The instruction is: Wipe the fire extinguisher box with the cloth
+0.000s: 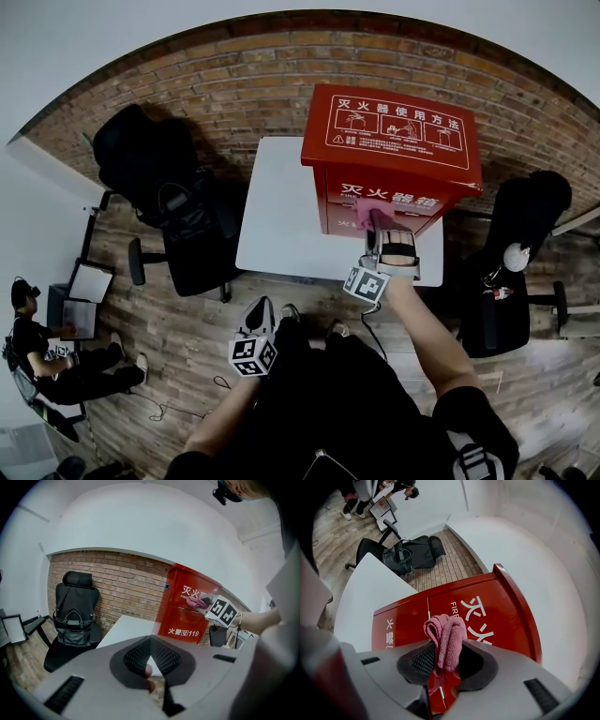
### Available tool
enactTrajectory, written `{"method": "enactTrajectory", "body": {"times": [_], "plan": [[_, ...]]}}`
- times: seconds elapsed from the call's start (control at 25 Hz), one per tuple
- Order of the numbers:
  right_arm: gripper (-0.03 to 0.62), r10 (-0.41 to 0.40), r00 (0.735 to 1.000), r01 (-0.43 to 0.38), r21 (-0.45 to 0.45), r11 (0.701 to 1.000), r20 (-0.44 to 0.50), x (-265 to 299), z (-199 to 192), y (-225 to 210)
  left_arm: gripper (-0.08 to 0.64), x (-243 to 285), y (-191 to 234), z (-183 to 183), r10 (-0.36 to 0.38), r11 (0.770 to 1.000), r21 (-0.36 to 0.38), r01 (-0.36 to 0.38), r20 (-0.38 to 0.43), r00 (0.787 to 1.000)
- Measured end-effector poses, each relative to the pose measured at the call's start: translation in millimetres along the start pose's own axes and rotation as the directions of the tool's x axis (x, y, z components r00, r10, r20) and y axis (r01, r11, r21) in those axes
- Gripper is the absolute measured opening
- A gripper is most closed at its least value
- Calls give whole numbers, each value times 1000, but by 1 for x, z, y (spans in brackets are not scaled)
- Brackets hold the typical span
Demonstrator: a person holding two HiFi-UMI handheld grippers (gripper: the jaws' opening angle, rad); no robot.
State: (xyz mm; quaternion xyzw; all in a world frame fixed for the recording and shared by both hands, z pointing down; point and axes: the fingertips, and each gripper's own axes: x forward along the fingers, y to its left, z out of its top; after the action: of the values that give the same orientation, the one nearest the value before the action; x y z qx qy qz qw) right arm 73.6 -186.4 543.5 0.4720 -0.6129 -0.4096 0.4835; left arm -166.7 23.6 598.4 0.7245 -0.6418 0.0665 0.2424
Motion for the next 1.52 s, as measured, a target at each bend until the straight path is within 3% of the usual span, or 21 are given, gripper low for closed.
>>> {"method": "enactTrajectory", "body": {"times": [1.52], "plan": [[114, 149, 988, -148, 48, 988, -39, 19, -15, 86, 18, -3, 3, -5, 19, 1000, -3, -19, -22, 1000]]}}
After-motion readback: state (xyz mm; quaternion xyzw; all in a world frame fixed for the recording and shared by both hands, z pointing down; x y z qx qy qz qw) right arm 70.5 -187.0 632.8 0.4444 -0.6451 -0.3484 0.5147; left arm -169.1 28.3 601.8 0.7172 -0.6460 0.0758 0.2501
